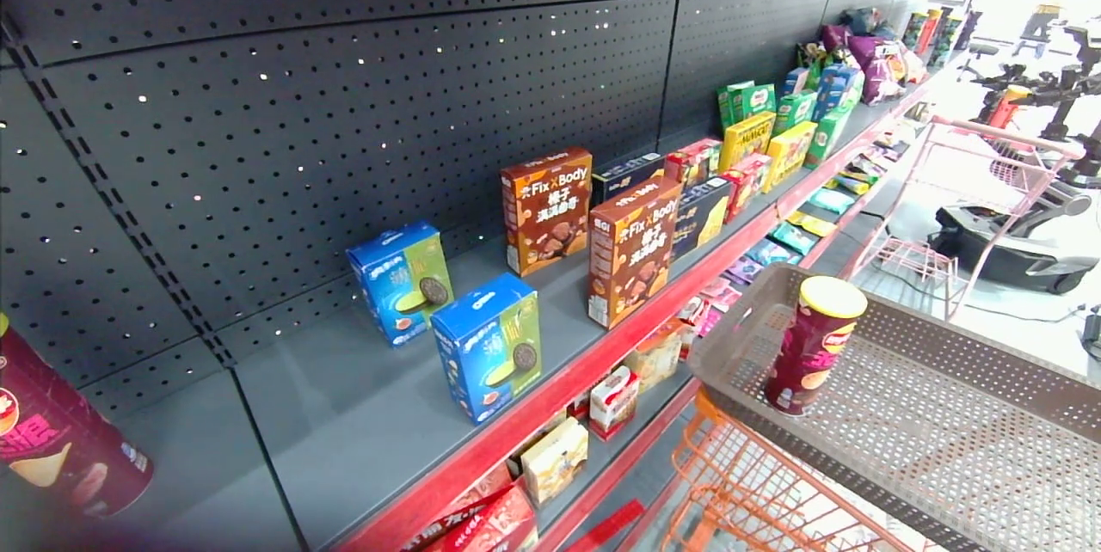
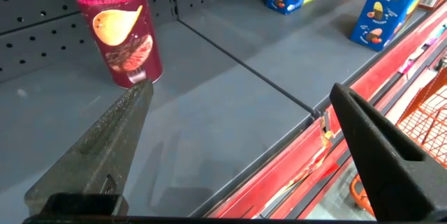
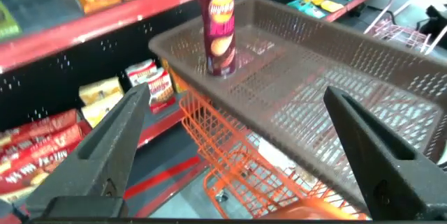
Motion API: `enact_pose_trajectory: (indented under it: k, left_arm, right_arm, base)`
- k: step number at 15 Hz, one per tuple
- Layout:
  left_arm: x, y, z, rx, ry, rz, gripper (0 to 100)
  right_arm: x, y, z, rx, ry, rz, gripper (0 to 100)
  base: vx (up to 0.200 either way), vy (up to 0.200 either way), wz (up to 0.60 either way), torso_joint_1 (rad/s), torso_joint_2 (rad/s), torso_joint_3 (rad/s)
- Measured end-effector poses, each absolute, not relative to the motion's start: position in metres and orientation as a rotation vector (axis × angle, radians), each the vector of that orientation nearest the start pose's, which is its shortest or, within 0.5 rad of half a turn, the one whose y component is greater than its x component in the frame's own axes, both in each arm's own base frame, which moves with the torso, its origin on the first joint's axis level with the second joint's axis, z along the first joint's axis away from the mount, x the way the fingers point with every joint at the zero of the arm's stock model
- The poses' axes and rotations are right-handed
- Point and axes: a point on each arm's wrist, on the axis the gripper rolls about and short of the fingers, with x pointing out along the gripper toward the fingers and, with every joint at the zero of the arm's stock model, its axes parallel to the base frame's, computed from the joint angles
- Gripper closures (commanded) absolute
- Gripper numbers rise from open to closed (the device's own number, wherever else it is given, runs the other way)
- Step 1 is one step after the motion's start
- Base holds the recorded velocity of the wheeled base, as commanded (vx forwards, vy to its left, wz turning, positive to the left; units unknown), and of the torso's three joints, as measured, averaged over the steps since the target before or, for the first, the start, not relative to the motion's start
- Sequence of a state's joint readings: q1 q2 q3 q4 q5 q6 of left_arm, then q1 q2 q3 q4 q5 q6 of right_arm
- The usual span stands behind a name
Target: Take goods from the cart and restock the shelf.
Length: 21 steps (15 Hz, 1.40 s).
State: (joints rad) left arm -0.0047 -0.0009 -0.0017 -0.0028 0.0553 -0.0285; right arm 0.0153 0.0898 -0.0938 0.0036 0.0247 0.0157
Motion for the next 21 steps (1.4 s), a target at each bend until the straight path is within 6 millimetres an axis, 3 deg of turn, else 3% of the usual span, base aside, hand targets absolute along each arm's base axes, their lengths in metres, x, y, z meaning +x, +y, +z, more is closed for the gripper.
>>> enact_pose_trajectory:
  k: [4, 7, 10, 13, 15, 18, 21]
  left_arm:
    - [-0.023, 0.001, 0.076, -0.029, -0.006, 0.051, 0]
    - [-0.023, 0.001, 0.076, -0.029, -0.006, 0.051, 0]
    - [-0.023, 0.001, 0.076, -0.029, -0.006, 0.050, 0]
    - [-0.023, 0.001, 0.076, -0.029, -0.006, 0.051, 0]
    - [-0.023, 0.001, 0.076, -0.029, -0.006, 0.050, 0]
    - [-0.023, 0.001, 0.076, -0.029, -0.006, 0.051, 0]
    - [-0.023, 0.001, 0.076, -0.029, -0.006, 0.050, 0]
  right_arm:
    - [0.002, 0.001, 0.163, 0.041, 0.053, 0.029, 0]
    - [0.027, -0.003, 0.178, 0.012, 0.145, -0.136, 0]
    - [0.063, -0.007, 0.189, 0.073, 0.167, -0.187, 0]
    - [0.106, -0.011, 0.193, 0.101, 0.190, -0.202, 0]
    - [0.129, -0.012, 0.190, 0.112, 0.250, -0.120, 0]
    - [0.149, -0.016, 0.183, 0.023, 0.327, 0.042, 0]
    - [0.161, -0.043, 0.170, -0.093, 0.386, 0.098, 0]
  base:
    - [0.000, 0.000, 0.00, 0.000, 0.00, 0.000]
    - [0.000, 0.000, 0.00, 0.000, 0.00, 0.000]
    - [0.000, 0.000, 0.00, 0.000, 0.00, 0.000]
    - [0.000, 0.000, 0.00, 0.000, 0.00, 0.000]
    - [0.000, 0.000, 0.00, 0.000, 0.00, 0.000]
    - [0.000, 0.000, 0.00, 0.000, 0.00, 0.000]
    - [0.000, 0.000, 0.00, 0.000, 0.00, 0.000]
